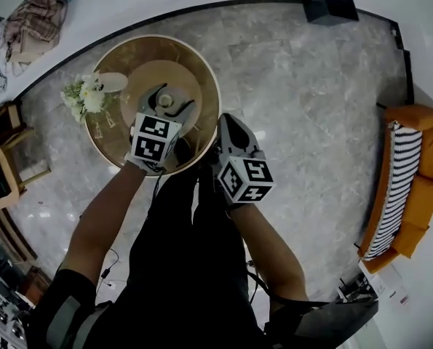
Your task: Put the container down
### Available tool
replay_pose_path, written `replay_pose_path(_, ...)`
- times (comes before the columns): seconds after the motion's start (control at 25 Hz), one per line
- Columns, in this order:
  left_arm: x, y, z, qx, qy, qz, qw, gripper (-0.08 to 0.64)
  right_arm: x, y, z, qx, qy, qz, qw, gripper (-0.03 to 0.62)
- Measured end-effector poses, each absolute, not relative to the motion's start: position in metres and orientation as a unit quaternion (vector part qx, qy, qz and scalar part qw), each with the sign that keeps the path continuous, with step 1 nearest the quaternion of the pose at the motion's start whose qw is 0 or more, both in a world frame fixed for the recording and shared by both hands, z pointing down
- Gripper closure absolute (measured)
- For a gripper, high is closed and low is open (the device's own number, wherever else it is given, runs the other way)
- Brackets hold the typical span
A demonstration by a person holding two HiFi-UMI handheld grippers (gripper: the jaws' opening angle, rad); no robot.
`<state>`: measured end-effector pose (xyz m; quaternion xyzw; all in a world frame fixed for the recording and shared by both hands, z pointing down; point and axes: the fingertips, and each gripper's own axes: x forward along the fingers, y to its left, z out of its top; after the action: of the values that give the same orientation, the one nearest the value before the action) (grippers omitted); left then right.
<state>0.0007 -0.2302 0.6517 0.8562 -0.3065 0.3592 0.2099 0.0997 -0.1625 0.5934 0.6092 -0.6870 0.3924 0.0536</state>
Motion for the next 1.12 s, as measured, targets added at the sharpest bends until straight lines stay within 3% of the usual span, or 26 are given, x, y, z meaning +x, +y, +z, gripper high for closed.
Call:
replay_pose_path(0.24, 0.016, -0.247, 0.703, 0.856, -0.298, 0.384, 0.178, 0.219, 0.113, -0.161, 0.625, 0.604, -0.678, 0.414, 0.065, 0.586)
replay_pose_path(1.12, 0.028, -0.284, 0.841, 0.839, -0.284, 0.428, 0.18, 0.219, 0.122, -0.152, 0.713, 0.592, -0.648, 0.469, 0.096, 0.586)
